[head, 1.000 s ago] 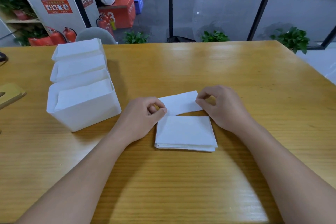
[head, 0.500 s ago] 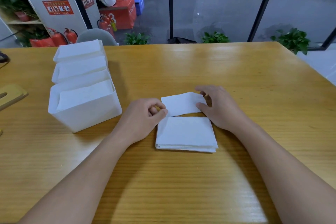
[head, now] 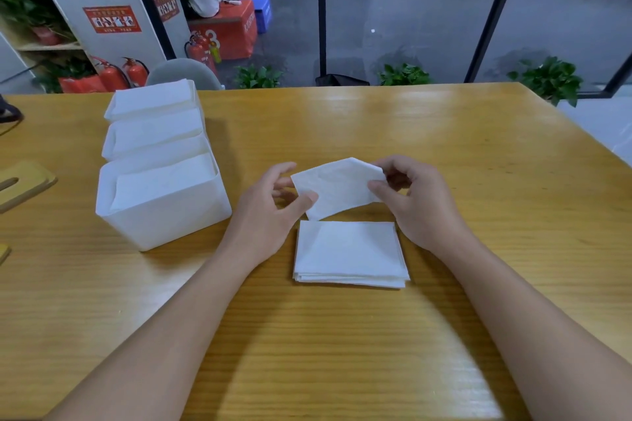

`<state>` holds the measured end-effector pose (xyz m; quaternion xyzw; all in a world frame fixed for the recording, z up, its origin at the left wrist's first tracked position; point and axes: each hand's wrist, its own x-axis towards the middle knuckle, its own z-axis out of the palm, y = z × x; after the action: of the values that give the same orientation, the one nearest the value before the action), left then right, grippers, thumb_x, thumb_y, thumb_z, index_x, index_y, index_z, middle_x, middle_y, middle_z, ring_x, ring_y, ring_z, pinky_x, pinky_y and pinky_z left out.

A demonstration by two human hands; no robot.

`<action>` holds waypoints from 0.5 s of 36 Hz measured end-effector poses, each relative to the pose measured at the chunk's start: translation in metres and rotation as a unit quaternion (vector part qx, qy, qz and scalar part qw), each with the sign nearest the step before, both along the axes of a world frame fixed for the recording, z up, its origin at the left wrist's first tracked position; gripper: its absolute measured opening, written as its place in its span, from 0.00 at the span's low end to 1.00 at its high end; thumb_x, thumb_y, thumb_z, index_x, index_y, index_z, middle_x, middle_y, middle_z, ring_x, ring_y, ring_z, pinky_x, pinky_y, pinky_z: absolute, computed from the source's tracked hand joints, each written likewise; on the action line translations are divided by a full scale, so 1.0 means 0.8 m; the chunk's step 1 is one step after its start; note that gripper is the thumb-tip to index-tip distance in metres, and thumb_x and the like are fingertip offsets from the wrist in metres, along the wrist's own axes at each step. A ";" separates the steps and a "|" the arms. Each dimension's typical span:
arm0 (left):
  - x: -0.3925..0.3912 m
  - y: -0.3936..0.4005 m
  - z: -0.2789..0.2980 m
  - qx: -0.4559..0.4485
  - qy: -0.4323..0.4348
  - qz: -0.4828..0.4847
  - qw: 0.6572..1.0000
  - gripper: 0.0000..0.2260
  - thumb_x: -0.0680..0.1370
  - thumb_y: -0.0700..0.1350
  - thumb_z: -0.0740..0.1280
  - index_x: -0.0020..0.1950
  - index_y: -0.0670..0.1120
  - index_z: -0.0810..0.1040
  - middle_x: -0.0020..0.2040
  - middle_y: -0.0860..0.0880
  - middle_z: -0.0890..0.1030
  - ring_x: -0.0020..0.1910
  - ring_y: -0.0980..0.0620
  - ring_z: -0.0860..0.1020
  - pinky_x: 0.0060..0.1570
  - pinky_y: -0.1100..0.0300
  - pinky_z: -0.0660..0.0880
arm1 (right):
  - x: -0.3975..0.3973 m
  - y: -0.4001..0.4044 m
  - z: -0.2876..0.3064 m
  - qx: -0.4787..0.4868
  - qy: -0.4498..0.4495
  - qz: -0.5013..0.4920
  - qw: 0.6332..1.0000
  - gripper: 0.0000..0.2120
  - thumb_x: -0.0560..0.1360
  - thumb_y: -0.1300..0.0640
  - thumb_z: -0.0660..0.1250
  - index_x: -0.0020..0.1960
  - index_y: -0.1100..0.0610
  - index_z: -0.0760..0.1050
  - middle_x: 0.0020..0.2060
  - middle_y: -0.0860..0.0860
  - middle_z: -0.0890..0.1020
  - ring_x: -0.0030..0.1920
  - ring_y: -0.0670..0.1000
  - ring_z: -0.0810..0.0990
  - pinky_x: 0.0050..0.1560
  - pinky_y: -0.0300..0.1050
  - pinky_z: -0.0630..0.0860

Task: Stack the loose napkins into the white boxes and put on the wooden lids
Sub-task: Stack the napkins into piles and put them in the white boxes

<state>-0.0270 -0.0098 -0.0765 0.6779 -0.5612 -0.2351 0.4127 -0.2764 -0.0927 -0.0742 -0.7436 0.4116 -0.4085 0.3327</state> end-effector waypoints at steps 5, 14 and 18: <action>-0.007 0.006 0.007 -0.065 0.121 -0.043 0.990 0.07 0.85 0.47 0.72 0.63 0.52 0.85 0.54 0.53 0.89 0.56 0.50 0.87 0.62 0.39 0.81 | 0.003 0.011 0.005 0.011 -0.069 0.032 0.997 0.06 0.81 0.61 0.74 0.53 0.50 0.85 0.45 0.48 0.87 0.44 0.52 0.80 0.49 0.47 0.79; -0.007 0.020 0.011 -0.104 0.149 -0.070 0.981 0.10 0.85 0.51 0.72 0.57 0.46 0.86 0.51 0.36 0.86 0.52 0.30 0.82 0.55 0.29 0.78 | -0.011 0.032 0.016 0.096 -0.141 0.033 0.985 0.08 0.82 0.57 0.75 0.60 0.51 0.83 0.40 0.61 0.85 0.40 0.55 0.82 0.43 0.58 0.78; -0.011 0.039 0.007 -0.050 0.129 -0.097 0.986 0.12 0.85 0.52 0.72 0.68 0.59 0.81 0.39 0.45 0.85 0.41 0.36 0.80 0.47 0.41 0.79 | -0.025 0.047 0.011 0.114 -0.115 0.028 0.986 0.11 0.81 0.59 0.75 0.62 0.50 0.81 0.34 0.53 0.79 0.34 0.53 0.77 0.39 0.51 0.74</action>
<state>-0.0358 0.0211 -0.0707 0.5631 -0.5770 -0.3312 0.4902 -0.2964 -0.0548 -0.0651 -0.6599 0.3937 -0.4327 0.4716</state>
